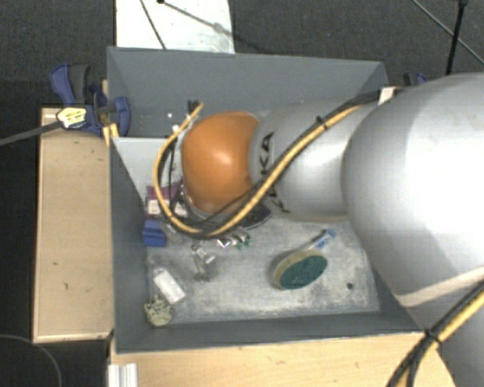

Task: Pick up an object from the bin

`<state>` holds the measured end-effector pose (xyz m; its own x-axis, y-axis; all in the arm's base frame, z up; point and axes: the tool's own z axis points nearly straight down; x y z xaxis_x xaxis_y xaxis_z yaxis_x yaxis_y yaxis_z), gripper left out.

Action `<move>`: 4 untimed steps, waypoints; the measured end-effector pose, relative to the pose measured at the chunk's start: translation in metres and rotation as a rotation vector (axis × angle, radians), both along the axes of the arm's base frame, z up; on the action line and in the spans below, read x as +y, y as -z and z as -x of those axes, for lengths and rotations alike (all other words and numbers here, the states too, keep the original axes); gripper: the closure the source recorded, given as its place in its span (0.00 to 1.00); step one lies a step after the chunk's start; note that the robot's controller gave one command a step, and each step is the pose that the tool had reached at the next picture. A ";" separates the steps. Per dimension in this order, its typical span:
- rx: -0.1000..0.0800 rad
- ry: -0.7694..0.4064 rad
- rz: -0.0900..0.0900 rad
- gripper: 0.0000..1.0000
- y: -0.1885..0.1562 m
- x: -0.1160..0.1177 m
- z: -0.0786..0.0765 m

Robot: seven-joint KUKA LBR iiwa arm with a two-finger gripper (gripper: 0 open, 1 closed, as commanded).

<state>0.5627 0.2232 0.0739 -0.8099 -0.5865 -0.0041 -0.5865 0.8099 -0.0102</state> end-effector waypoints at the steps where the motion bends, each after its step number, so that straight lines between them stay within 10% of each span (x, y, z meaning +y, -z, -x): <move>1: 0.012 -0.650 0.005 0.00 0.003 0.028 0.075; 2: -0.002 -0.646 -0.007 1.00 0.000 0.033 0.074; 3: 0.000 -0.628 -0.005 1.00 -0.090 0.033 0.069; 4: 0.011 -0.737 0.001 1.00 -0.083 -0.083 0.059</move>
Offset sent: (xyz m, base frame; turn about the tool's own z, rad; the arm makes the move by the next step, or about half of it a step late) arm -0.0779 0.0319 -0.0039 -0.6548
